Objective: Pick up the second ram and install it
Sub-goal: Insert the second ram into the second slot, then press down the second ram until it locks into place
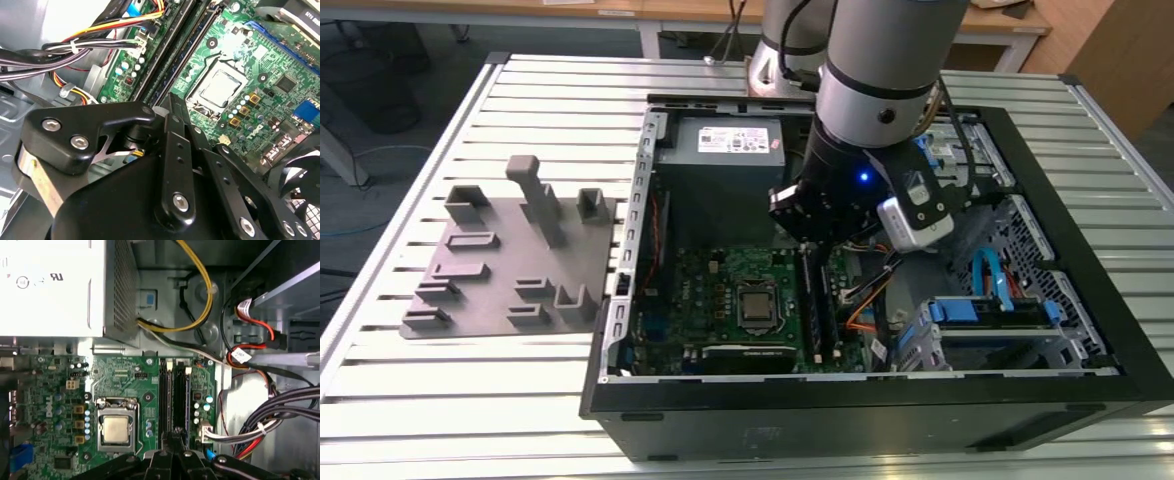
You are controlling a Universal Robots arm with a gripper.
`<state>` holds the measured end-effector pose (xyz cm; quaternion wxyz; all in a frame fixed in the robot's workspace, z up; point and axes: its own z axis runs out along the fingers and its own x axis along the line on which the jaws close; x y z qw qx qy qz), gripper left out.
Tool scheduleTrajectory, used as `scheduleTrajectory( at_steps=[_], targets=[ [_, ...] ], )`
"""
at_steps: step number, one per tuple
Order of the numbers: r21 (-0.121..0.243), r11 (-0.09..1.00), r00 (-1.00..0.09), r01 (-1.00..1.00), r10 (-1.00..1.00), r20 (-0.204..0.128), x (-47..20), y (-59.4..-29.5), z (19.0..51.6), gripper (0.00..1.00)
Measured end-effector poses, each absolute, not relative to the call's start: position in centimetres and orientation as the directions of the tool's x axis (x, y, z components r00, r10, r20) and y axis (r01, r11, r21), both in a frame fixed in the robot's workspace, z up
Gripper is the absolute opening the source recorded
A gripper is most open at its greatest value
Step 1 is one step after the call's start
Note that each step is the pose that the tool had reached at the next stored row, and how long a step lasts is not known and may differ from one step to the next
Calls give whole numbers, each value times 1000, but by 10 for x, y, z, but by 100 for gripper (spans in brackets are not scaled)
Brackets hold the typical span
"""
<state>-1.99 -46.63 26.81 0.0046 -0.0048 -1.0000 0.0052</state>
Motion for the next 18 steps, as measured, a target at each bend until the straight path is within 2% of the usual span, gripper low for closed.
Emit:
scheduleTrajectory(
  at_steps=[18],
  targets=[
    [-10,1000,-1000,9,9,9,-20,-461,261,11]
  ],
)
